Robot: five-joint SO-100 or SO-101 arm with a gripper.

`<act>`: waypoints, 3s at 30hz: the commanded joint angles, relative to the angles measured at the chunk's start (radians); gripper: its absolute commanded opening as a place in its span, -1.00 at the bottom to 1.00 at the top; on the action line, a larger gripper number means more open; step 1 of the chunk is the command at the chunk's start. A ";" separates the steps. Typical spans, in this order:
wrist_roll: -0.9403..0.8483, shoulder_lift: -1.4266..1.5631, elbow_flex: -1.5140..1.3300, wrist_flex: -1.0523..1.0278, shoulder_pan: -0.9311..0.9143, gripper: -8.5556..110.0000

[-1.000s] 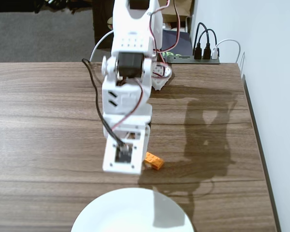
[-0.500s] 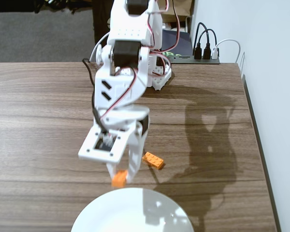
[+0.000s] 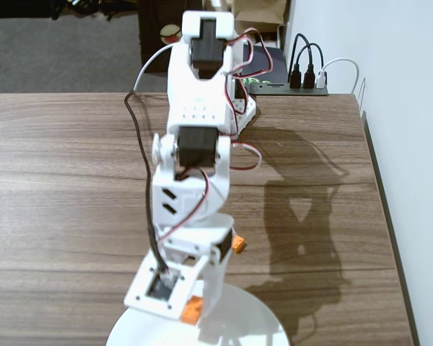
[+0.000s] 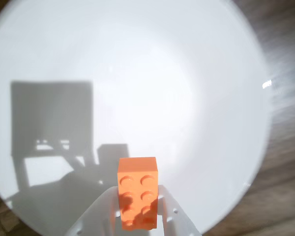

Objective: Grasp a lego block and put it on the plate.

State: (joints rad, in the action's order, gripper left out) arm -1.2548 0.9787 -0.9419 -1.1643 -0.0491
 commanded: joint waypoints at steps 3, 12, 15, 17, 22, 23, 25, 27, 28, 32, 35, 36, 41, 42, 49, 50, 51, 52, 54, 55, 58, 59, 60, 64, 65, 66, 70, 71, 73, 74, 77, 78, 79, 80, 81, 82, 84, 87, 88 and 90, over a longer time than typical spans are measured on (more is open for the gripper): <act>0.021 -0.032 0.081 -0.012 0.012 -0.78; 0.029 -0.063 0.083 -0.012 0.015 -0.78; 0.029 -0.066 0.083 -0.015 0.015 -0.77; 0.028 -0.066 0.083 -0.018 0.015 -0.73; 0.023 -0.072 0.078 -0.029 0.017 -0.62; 0.023 -0.072 0.075 -0.029 0.017 -0.58; 0.023 -0.072 0.075 -0.029 0.015 -0.58; 0.028 -0.064 0.075 -0.029 0.012 -0.58; 0.029 -0.058 0.075 -0.031 0.011 -0.58; 0.054 0.002 0.054 -0.057 0.006 -0.58; 0.077 0.078 0.009 -0.083 0.006 -0.58; 0.081 0.109 -0.017 -0.086 0.006 -0.58; 0.104 0.282 -0.195 -0.080 0.005 -0.59; 0.110 0.319 -0.236 -0.074 0.005 -0.59; 0.199 0.618 -0.555 -0.041 0.026 -0.61; 0.212 0.661 -0.603 -0.037 0.029 -0.63; 0.222 0.707 -0.653 -0.032 0.035 -0.64; 0.230 0.755 -0.703 -0.029 0.040 -0.64; 0.244 0.834 -0.795 -0.018 0.046 -0.65; 0.253 0.873 -0.838 -0.012 0.049 -0.68; 0.284 0.977 -0.950 -0.003 0.054 -0.77; 0.299 1.015 -0.986 0.002 0.054 -0.82; 0.316 1.055 -1.028 0.005 0.055 -0.85; 0.383 1.186 -1.172 0.018 0.067 -0.85; 0.416 1.223 -1.206 0.023 0.072 -0.85; 0.442 1.262 -1.244 0.025 0.078 -0.85; 0.557 1.394 -1.368 0.035 0.098 -0.85; 0.589 1.427 -1.399 0.037 0.103 -0.85; 0.646 1.488 -1.459 0.038 0.107 -0.85; 0.672 1.520 -1.488 0.041 0.107 -0.85; 0.767 1.600 -1.552 0.037 0.103 -0.85; 0.807 1.621 -1.572 0.037 0.097 -0.85; 0.844 1.640 -1.592 0.041 0.086 -0.85; 0.879 1.657 -1.612 0.044 0.074 -0.85; 0.907 1.674 -1.629 0.049 0.063 -0.85; 0.931 1.689 -1.647 0.052 0.055 -0.85; 0.983 1.724 -1.678 0.061 0.048 -0.85; 1.069 1.782 -1.723 0.074 0.041 -0.85; 1.092 1.807 -1.740 0.077 0.040 -0.85; 1.140 1.859 -1.770 0.077 0.040 -0.85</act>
State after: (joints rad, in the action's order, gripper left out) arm -0.1733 2.7811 -2.7029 -1.0968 -0.0061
